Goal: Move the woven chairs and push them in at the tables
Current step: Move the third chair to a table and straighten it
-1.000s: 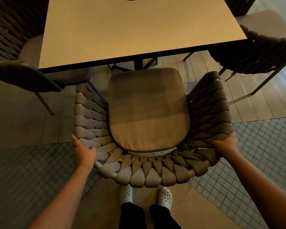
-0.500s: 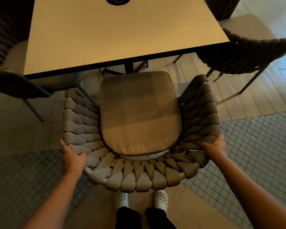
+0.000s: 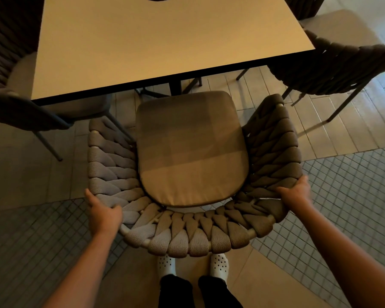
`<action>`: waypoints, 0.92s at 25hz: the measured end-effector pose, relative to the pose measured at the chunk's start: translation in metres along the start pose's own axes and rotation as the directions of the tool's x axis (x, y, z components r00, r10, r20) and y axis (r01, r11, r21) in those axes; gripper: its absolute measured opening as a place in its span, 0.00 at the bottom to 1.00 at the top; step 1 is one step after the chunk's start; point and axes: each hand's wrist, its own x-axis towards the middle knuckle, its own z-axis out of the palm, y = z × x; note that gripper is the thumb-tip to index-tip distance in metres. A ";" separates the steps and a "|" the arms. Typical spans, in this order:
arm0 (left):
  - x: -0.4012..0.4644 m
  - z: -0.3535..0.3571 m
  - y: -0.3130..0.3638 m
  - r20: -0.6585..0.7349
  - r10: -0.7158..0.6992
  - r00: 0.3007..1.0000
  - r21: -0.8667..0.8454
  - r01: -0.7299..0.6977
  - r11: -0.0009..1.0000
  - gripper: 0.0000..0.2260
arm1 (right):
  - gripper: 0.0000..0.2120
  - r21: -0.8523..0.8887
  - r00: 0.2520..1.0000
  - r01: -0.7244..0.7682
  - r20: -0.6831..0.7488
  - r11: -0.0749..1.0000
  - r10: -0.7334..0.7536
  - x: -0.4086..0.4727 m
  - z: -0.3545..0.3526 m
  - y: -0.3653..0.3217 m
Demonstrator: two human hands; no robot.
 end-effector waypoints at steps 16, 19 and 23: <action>0.000 0.000 0.007 -0.038 -0.017 0.999 0.007 0.017 1.000 0.38 | 0.34 -0.034 1.000 0.001 -0.001 0.999 -0.001 -0.001 0.001 0.001; -0.001 0.001 0.008 -0.042 -0.010 0.999 0.005 0.010 1.000 0.38 | 0.33 -0.043 1.000 0.008 0.005 0.999 -0.008 -0.003 0.000 -0.001; -0.001 0.000 0.007 -0.037 -0.015 0.999 -0.011 0.014 1.000 0.38 | 0.31 -0.030 1.000 0.013 -0.001 0.999 -0.013 -0.003 0.001 -0.002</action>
